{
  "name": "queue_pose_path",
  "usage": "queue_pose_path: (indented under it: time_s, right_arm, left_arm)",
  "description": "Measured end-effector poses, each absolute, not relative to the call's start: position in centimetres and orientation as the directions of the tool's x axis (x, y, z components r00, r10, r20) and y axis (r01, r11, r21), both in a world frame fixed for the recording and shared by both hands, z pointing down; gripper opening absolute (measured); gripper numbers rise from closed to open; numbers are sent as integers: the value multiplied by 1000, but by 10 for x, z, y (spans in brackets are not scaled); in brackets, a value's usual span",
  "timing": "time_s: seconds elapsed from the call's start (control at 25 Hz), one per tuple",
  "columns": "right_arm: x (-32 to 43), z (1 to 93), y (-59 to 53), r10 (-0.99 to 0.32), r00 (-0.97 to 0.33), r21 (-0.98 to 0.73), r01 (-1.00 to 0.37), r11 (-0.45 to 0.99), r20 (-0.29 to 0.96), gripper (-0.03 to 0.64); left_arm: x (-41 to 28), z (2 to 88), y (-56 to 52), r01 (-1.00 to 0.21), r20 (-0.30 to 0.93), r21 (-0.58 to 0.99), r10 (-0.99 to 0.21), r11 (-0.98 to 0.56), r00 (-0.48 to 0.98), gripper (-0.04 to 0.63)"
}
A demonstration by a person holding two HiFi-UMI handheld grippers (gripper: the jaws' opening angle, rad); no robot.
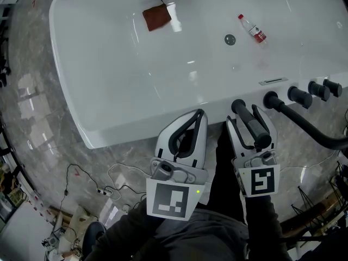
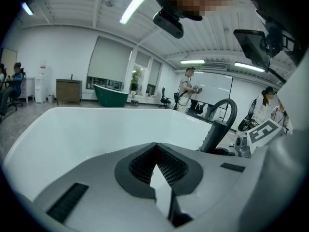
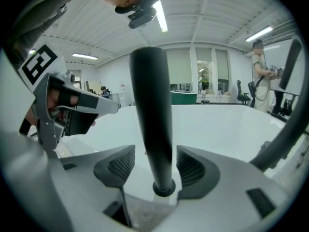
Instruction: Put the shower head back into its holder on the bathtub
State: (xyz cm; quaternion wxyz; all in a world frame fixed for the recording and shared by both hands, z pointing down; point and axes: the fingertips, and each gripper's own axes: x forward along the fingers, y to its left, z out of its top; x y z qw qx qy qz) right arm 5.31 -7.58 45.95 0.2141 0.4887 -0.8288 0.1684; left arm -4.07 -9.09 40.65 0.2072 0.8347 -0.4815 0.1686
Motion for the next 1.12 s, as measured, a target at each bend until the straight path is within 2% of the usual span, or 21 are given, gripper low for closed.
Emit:
queue_pose_path:
  time_s: [0.2,1.12]
  right_arm:
    - [58,458,-78,-755,-403,-37,-892,450,517,256]
    - [53,456,-78,-746,-428,-67,-885,461,510,247]
  left_arm:
    - [-35,410,-91,-868,479,180,-729,-463,488,3]
    - [-31,417,-92,-854,478,157,-718,-496,506,3]
